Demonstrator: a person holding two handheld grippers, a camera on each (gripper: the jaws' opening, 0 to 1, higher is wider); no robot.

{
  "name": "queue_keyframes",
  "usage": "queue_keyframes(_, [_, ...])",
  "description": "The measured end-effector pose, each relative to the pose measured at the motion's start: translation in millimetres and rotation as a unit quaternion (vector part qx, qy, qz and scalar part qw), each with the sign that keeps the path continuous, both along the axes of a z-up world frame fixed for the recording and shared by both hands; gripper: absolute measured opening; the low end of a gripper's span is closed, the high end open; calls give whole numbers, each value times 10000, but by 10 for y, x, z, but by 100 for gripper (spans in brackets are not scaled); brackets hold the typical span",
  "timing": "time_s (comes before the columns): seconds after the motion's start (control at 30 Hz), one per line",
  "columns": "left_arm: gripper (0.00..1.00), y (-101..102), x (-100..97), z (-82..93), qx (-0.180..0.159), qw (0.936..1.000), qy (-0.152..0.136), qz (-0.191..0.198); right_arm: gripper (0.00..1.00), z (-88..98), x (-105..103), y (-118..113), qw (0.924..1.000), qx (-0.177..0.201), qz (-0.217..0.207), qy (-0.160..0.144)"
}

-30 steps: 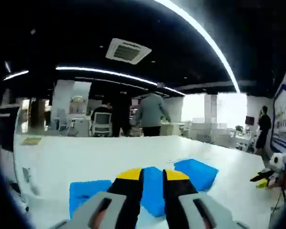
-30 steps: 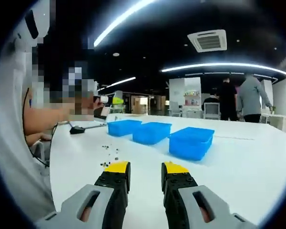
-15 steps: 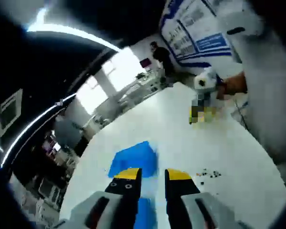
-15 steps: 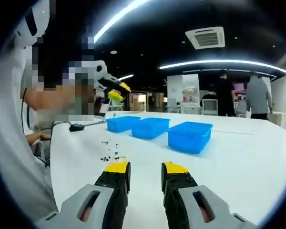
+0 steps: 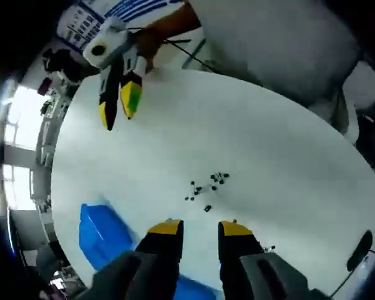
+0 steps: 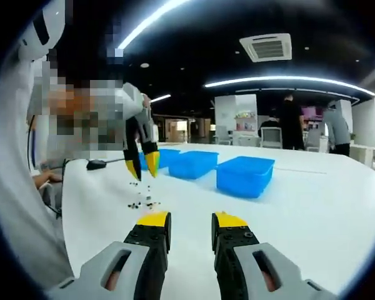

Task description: Pick up the resistors one by one and place each resistor into its matching bin, sorting the parts by color and model until every resistor is separated into the correct bin for its type

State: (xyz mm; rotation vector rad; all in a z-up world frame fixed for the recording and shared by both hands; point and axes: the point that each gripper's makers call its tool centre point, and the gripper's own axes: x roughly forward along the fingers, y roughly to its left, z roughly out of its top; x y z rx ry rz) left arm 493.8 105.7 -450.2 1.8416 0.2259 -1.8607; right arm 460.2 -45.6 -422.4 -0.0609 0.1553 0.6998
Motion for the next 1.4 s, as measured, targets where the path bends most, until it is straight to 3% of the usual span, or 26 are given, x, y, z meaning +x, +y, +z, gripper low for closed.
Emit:
queue_keyframes(0.33, [20,-160,-33,-161,116,9994,143,-308,28,-11,21,-39,10000,16,-40,55])
queue_keyframes(0.53, [20,-86,-99,-285,517,9974,338,-373,28,-43,46,-60,9999,51,-58,85])
queue_keyframes(0.7, [18,-109,-68,-318,563,9974,359,-284,28,-77,45,-81,9999,26,-68,125])
queue_keyframes(0.9, [7,-13,-117,-337,783,9949,539,-323,28,-130,42,-139,9998,54,-103,167])
queue_keyframes(1.27, [7,15,-105,-307,705,9962,423,-297,28,-133,39,-161,9997,113,-123,187])
queue_keyframes(1.33, [7,6,-63,-254,512,9977,374,-229,28,-129,31,-155,9997,121,-127,182])
queue_keyframes(1.4, [7,-31,-95,-180,120,9975,694,113,28,-122,18,-144,9997,141,-130,180])
